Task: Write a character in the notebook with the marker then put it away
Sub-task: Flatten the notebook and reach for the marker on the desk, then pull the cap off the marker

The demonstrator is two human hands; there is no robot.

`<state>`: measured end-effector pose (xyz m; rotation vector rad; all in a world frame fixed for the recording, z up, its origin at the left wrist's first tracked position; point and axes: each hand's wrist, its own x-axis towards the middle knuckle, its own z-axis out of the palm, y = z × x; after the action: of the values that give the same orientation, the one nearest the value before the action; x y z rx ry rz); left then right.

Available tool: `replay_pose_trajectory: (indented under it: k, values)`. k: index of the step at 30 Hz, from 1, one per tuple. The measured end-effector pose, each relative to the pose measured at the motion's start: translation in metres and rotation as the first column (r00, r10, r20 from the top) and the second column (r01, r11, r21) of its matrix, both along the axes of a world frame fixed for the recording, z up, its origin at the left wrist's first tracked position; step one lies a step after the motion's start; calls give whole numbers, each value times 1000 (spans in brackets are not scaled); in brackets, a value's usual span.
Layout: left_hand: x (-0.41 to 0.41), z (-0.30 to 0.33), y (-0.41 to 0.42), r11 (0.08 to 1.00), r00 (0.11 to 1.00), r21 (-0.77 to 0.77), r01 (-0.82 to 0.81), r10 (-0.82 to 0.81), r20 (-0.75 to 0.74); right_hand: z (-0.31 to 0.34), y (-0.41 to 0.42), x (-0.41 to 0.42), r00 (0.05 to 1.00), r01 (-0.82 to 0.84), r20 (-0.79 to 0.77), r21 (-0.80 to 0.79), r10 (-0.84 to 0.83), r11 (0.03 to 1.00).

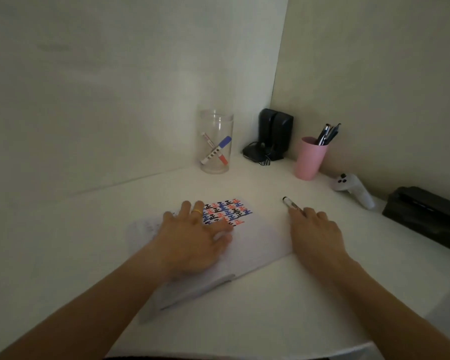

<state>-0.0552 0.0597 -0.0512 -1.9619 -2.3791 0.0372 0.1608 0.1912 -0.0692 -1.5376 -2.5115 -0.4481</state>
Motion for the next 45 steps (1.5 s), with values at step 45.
replay_pose_trajectory:
  k: [45]
  values:
    - [-4, 5, 27, 847, 809, 448, 284, -463, 363, 15, -7, -61, -17, -869, -977, -92, -215, 487]
